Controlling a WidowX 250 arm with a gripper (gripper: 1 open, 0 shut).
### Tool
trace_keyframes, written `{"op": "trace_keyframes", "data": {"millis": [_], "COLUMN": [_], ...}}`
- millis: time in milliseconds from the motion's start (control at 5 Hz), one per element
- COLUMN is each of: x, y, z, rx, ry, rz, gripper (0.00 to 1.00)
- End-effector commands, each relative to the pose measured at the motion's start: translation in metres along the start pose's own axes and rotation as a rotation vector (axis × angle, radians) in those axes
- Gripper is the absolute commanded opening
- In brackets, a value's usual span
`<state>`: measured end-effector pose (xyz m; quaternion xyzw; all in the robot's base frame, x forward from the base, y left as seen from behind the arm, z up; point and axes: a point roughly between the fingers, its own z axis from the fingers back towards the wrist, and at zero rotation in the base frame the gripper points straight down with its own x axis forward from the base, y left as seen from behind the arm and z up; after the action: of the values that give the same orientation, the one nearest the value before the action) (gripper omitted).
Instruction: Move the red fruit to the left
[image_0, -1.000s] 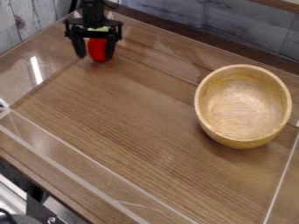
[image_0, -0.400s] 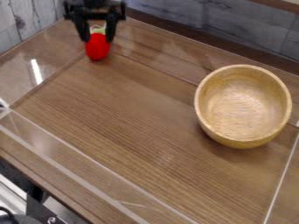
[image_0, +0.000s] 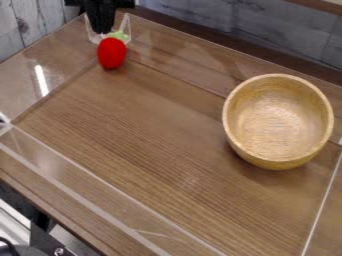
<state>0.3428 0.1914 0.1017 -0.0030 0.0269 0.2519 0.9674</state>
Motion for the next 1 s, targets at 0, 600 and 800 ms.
{"op": "trace_keyframes", "data": {"millis": [0, 600, 800], "x": [0.009, -0.008, -0.024], "y": [-0.003, -0.044, -0.062], "z": [0.029, 0.018, 0.024], "rx": [0.012, 0.017, 0.013], "ry": [-0.076, -0.073, -0.081], "rz": [-0.022, -0.104, -0.167], "gripper": [1.00, 1.00, 1.00]}}
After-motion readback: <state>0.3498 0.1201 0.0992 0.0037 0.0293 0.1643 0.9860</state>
